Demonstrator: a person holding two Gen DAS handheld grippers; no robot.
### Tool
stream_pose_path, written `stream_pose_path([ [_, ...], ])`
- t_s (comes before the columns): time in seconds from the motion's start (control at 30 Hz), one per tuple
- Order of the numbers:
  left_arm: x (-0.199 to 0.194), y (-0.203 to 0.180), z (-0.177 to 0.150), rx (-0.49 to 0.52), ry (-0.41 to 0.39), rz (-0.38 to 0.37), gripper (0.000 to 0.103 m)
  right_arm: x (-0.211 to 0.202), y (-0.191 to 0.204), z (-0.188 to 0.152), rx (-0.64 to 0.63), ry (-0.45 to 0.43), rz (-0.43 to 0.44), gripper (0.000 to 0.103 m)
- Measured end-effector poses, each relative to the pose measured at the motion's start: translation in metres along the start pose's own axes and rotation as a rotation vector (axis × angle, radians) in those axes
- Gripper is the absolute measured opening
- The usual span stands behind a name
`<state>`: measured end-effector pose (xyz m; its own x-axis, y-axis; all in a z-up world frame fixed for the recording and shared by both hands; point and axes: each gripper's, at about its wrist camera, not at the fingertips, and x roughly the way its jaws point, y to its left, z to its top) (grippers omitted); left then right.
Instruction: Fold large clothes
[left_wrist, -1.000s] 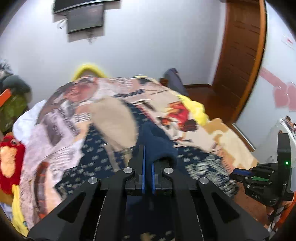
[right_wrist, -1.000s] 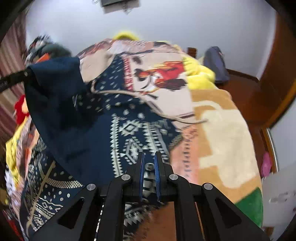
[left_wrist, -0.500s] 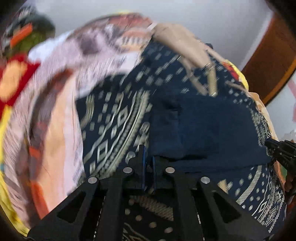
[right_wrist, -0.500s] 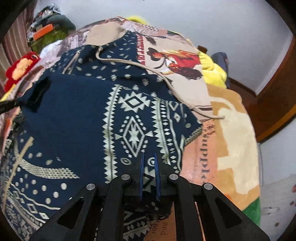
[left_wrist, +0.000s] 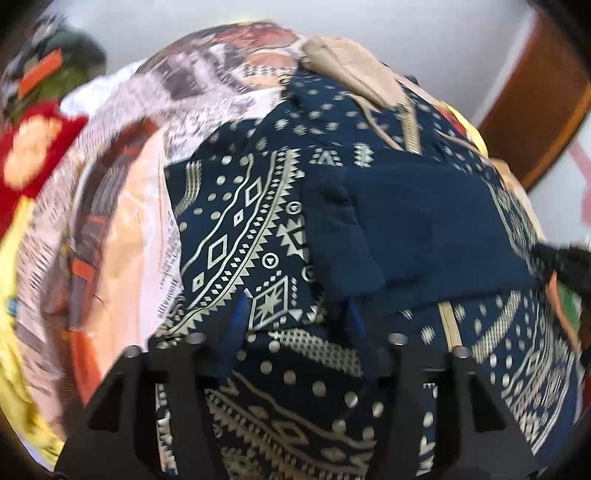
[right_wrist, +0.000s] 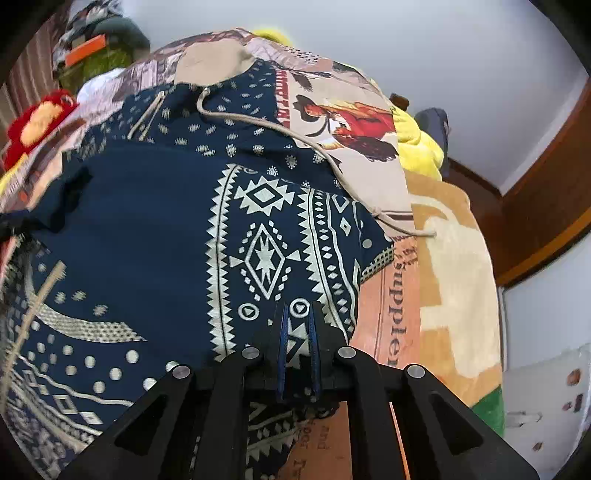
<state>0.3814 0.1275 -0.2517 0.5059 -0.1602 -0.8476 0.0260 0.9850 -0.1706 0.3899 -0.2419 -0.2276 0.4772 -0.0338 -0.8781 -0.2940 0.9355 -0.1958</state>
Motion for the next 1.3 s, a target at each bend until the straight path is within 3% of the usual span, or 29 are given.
stream_pose_path([
  [0.1, -0.022, -0.022, 0.001, 0.094, -0.030, 0.015, 0.069, -0.006, -0.010, 0.001, 0.067, 0.003, 0.077, 0.007],
  [0.2, -0.027, -0.035, 0.010, 0.121, -0.041, -0.004, 0.071, -0.011, -0.020, 0.001, 0.123, 0.001, 0.136, 0.007],
  [0.37, -0.007, -0.072, 0.027, 0.145, -0.031, -0.039, 0.071, -0.019, -0.029, -0.001, 0.128, -0.025, 0.102, 0.007],
  [0.4, -0.002, -0.075, 0.029, 0.143, -0.025, -0.043, 0.067, -0.020, -0.032, -0.002, 0.131, -0.025, 0.104, 0.007],
  [0.5, 0.030, -0.081, 0.037, 0.136, 0.008, 0.019, 0.039, -0.021, -0.042, -0.004, 0.131, -0.026, 0.092, 0.007],
  [0.53, 0.043, -0.079, 0.039, 0.127, 0.027, 0.051, 0.035, -0.022, -0.045, -0.005, 0.128, -0.030, 0.083, 0.007],
  [0.57, 0.049, -0.076, 0.039, 0.118, 0.031, 0.047, 0.034, -0.022, -0.048, -0.006, 0.126, -0.036, 0.076, 0.007],
  [0.63, 0.046, -0.071, 0.040, 0.108, 0.008, 0.060, 0.016, -0.024, -0.054, -0.008, 0.127, -0.047, 0.068, 0.007],
  [0.67, 0.041, -0.068, 0.041, 0.102, -0.005, 0.078, 0.012, -0.024, -0.058, -0.008, 0.133, -0.050, 0.072, 0.007],
  [0.87, -0.011, -0.018, 0.056, 0.017, -0.123, 0.128, 0.011, -0.017, -0.065, 0.004, 0.155, -0.046, 0.131, 0.007],
  [1.03, -0.028, 0.026, 0.059, -0.035, -0.143, 0.204, 0.008, 0.001, -0.033, 0.014, 0.076, -0.031, 0.144, 0.007],
  [1.3, 0.010, 0.066, 0.040, -0.082, -0.069, 0.296, 0.000, 0.025, -0.004, 0.009, -0.034, -0.021, -0.046, 0.007],
])
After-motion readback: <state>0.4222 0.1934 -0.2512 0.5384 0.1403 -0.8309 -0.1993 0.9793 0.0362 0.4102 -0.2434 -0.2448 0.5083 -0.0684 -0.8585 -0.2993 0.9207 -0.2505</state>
